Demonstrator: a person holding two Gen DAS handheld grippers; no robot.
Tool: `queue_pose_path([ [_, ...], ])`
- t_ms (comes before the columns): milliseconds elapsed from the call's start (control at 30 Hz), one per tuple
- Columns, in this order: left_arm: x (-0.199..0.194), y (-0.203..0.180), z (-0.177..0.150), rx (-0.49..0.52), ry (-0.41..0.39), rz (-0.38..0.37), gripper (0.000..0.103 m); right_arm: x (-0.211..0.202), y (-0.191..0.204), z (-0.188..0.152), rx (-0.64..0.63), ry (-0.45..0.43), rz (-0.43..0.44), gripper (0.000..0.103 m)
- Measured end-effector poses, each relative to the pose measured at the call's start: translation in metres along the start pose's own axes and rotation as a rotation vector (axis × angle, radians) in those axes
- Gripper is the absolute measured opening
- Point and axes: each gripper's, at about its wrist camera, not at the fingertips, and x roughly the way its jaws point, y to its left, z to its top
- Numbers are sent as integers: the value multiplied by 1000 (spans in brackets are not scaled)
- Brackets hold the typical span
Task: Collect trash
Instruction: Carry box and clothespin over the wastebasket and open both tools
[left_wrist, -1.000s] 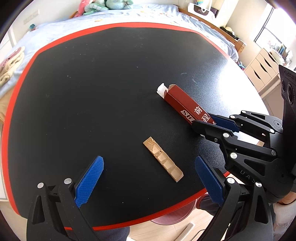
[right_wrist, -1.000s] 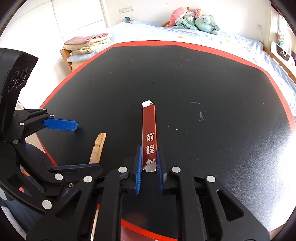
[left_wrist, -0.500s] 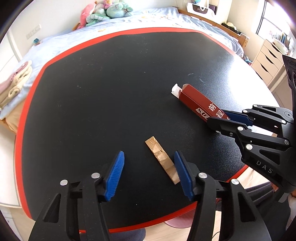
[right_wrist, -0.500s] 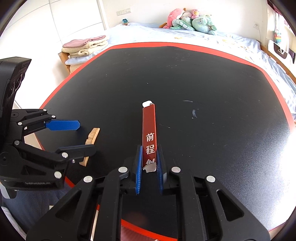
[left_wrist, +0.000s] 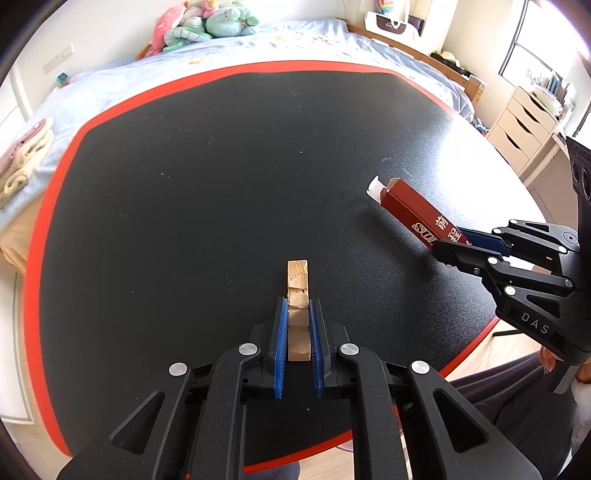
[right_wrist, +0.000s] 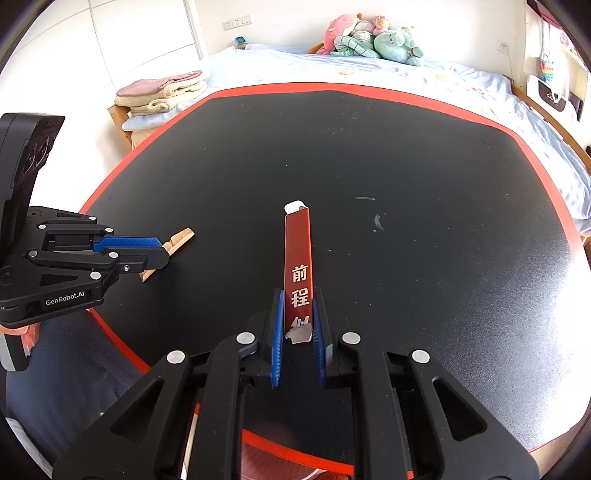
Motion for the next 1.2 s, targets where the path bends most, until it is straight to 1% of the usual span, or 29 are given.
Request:
queue_pose_path([
  [200,-35,4,-15,57,-49,-53,12,-34,7,-1,17,-33,-27,13],
  [333,-60,-1,-25,98,-82,-82,12,-64,16,-12,26,-48,-38,13],
  [500,-86,-13,-44,146,-98,-109,12,-98,27,-38,38,-52,-40,13],
  [733,-103,-42,-71,200,-91,-144,12,-135,39,-80,60,-40,-43,14],
  [867,-107,-54,-82,235,-83,-169,12,-145,44,-102,83,-22,-38,14],
  [1000,-108,-62,-91,258,-70,-183,12,-146,49,-120,101,-1,-26,14],
  [1200,-109,-67,-95,274,-65,-192,12,-145,51,-128,111,4,-11,14],
])
